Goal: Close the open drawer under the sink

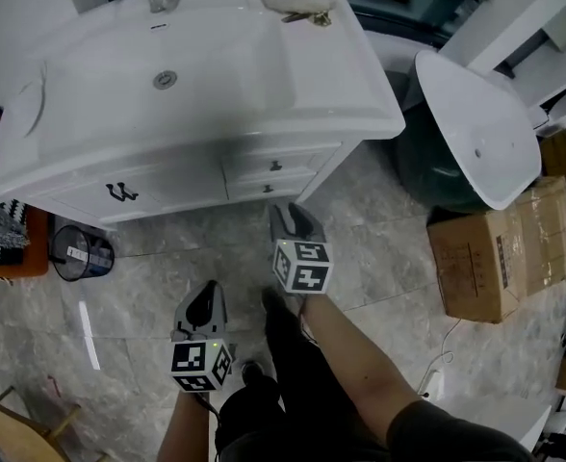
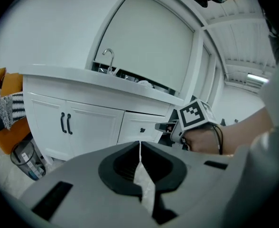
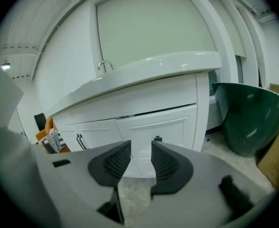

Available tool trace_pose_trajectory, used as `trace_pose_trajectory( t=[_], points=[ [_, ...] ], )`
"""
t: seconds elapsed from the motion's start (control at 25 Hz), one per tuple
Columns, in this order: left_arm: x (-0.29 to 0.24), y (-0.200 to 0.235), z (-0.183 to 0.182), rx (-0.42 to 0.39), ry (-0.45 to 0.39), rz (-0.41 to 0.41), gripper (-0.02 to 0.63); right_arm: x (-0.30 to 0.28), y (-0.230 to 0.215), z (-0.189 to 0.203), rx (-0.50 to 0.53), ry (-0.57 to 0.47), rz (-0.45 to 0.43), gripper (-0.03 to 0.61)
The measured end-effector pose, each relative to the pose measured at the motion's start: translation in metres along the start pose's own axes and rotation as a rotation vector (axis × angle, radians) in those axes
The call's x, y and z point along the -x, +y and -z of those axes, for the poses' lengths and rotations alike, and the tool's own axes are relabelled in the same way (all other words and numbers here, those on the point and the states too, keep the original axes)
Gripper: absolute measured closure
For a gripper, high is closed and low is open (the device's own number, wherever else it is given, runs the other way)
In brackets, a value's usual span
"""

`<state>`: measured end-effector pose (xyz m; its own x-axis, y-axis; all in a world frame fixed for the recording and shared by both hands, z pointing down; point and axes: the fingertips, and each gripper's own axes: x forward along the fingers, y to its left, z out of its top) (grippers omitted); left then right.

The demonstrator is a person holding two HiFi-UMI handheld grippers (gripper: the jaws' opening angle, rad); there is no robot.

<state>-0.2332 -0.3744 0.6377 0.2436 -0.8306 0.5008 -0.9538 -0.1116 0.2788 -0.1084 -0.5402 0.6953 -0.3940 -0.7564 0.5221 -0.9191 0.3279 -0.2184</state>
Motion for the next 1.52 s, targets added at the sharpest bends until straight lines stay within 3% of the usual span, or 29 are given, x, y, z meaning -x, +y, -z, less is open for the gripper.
trace_pose_trajectory(
  t=[0.32, 0.52, 0.76, 1.08, 1.52],
  points=[
    [0.112, -0.031, 0.003, -0.067, -0.023, 0.064, 0.594, 0.142, 0.048, -0.001, -0.014, -0.064, 0.01, 0.523],
    [0.16, -0.063, 0.006, -0.099, -0.021, 0.134, 0.594, 0.222, 0.072, -0.001, 0.006, -0.081, -0.022, 0.535],
    [0.19, -0.097, 0.007, -0.116, -0.024, 0.184, 0.594, 0.287, 0.072, -0.003, 0.008, -0.103, -0.019, 0.536],
    [0.224, -0.14, 0.01, -0.12, -0.077, 0.159, 0.594, 0.352, 0.059, -0.003, 0.038, -0.139, -0.058, 0.536],
    [0.319, -0.222, 0.038, -0.143, -0.166, 0.106, 0.594, 0.485, 0.054, 0.035, 0.077, -0.15, -0.142, 0.54]
  ],
)
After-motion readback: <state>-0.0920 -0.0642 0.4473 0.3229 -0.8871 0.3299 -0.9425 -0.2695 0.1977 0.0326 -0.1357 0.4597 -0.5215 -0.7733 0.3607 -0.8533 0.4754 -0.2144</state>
